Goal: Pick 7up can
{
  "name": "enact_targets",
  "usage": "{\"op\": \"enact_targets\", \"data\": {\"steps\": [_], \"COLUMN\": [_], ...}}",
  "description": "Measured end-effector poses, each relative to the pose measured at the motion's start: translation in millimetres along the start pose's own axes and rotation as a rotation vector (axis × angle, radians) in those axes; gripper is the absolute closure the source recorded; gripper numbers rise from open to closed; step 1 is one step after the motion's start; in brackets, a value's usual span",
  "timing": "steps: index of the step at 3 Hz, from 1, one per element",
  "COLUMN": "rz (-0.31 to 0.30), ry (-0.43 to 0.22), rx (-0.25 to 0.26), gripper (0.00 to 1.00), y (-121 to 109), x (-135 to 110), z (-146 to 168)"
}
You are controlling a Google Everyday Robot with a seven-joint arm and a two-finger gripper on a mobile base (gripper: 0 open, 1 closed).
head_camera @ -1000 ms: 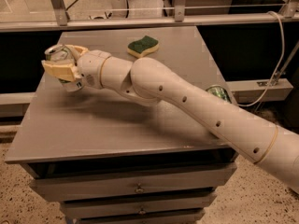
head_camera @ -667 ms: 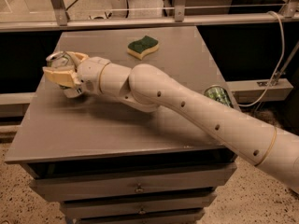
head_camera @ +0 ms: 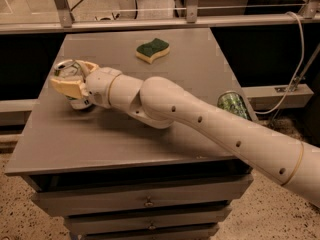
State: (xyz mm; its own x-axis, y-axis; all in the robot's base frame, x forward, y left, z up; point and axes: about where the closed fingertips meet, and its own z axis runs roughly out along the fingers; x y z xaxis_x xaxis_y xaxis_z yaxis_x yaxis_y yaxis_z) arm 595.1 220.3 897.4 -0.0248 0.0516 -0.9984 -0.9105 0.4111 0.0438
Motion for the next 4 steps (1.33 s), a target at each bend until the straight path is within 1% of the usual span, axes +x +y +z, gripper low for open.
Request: {"op": "enact_targets", "data": {"steps": [2,3,4], "rz": [0.006,0.009,0.024], "ry": [-0.001,0.003,0.027], "rx": [0.006,0.011,0.043], "gripper": [0.4,0.09,0.0], "y": [1.1,2.1,7.9], "x": [-0.4,-0.3,2.2], "z": [-1.7,-5.2,-25.9]}}
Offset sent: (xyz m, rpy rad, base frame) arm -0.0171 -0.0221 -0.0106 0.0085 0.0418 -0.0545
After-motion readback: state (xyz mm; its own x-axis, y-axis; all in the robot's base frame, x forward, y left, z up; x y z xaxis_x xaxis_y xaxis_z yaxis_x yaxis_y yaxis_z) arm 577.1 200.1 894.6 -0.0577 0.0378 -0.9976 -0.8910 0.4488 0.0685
